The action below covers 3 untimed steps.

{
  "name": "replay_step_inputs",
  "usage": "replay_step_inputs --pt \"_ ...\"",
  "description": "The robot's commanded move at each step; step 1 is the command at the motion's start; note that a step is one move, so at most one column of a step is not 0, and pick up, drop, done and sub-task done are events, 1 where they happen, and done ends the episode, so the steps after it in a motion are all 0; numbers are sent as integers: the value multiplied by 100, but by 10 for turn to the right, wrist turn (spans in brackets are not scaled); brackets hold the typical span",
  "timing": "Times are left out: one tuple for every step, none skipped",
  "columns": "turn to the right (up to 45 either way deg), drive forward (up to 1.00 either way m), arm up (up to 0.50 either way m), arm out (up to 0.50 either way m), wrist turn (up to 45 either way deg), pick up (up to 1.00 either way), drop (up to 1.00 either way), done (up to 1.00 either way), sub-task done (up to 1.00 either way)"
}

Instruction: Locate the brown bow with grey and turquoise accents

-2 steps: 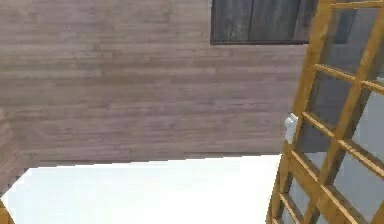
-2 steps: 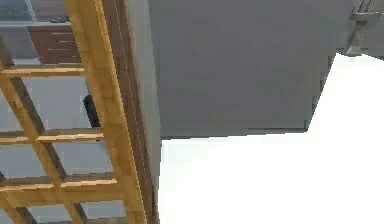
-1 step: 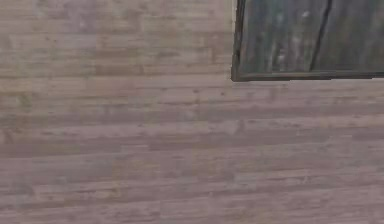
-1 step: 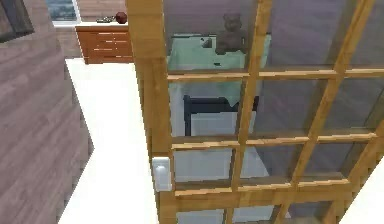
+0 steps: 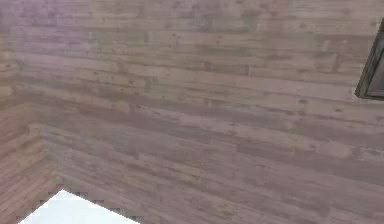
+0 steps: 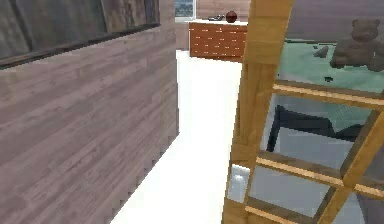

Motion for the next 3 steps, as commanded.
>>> replay_step_inputs --pt "0 5 0 0 0 0 0 0 0" --pt "450 0 0 0 0 0 0 0 0" --pt "300 0 0 0 0 0 0 0 0"
